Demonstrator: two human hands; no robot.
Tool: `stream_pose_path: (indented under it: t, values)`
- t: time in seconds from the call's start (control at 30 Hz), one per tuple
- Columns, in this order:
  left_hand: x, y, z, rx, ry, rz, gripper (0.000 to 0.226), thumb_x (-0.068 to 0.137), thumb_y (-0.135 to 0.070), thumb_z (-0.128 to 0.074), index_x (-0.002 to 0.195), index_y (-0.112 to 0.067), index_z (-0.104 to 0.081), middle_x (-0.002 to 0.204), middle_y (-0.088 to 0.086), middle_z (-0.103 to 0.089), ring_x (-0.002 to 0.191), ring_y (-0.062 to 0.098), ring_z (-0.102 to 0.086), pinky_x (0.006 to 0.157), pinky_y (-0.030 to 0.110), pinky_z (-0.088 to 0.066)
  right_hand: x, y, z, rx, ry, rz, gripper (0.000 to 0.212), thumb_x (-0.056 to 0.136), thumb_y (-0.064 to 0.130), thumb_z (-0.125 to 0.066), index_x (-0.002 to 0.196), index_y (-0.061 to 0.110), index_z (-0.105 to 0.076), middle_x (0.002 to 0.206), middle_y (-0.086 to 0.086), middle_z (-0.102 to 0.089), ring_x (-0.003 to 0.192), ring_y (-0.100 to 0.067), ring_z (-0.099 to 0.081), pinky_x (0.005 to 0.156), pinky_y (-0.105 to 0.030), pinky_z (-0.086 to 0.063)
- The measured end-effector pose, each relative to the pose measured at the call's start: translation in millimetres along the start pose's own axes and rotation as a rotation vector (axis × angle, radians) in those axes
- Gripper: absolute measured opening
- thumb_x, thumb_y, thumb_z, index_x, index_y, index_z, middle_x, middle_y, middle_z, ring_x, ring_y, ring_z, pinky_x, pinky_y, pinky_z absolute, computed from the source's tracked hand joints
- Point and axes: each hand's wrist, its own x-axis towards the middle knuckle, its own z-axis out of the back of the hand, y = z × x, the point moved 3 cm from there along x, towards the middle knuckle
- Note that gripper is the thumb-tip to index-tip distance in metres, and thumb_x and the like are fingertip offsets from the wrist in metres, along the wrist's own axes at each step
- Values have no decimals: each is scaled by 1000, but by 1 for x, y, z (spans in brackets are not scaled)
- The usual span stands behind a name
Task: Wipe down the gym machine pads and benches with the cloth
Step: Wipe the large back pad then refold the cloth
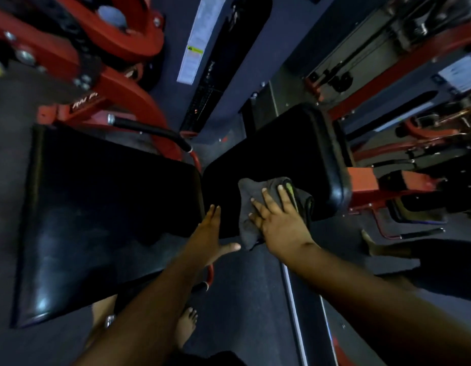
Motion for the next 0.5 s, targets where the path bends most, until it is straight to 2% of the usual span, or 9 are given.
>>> stream_pose_path:
  t: [0.07,0.13,0.17,0.27,0.33,0.4,0.43,0.5]
  values:
    - [6,-34,12,32,2,-61,130,75,-63,-81,165,-17,1,173,2,6,158,23,-11,126,46,-23,-34,-27,-4,104,-100,-104,66,103,39,-45,163,27,-22,172,-5,-3,156,-38,16,100,-64,40]
    - [14,-61,21,61,9,-110,129,75,-61,-81,165,-19,2,173,-1,8,158,19,-9,126,47,-23,-61,-47,-4,206,-208,-211,75,91,49,-65,158,31,-37,171,-1,-15,158,-34,6,110,-71,26]
    - [18,-72,25,74,5,-135,130,74,-61,-82,165,-20,1,173,-1,8,158,19,-7,126,46,-23,-68,-53,-2,251,-242,-242,80,85,56,-70,156,33,-41,171,1,-19,159,-33,2,110,-76,20]
    - [29,-97,36,105,-1,-193,125,78,-59,-79,164,-13,-1,173,4,5,159,22,-4,127,43,-20,-59,-81,13,382,-281,-371,81,84,64,-64,156,42,-35,172,7,-9,157,-34,10,103,-88,3]
    - [36,-109,48,100,-29,-220,128,74,-70,-75,164,-9,-6,173,9,-1,159,22,-7,127,42,-22,-35,-125,30,646,-305,-465,76,91,60,-56,157,51,-20,171,13,8,156,-35,13,107,-84,-20]
    - [44,-116,58,120,-87,-254,132,67,-83,-62,163,-8,-13,172,11,-11,158,24,-15,125,44,-28,-8,-169,42,876,-281,-473,74,95,54,-53,156,56,-12,168,18,19,156,-37,6,108,-71,-37]
    - [46,-120,61,132,-94,-261,131,67,-84,-61,163,-9,-14,172,11,-13,157,26,-18,124,44,-29,3,-182,47,911,-261,-469,74,96,52,-54,156,57,-12,168,19,20,156,-39,1,107,-68,-41]
    - [52,-124,67,101,-53,-241,126,73,-72,-74,164,-11,-12,171,10,-12,158,26,-16,125,40,-26,12,-184,55,886,-241,-489,75,95,58,-56,156,57,-12,167,18,21,153,-42,-6,104,-65,-44]
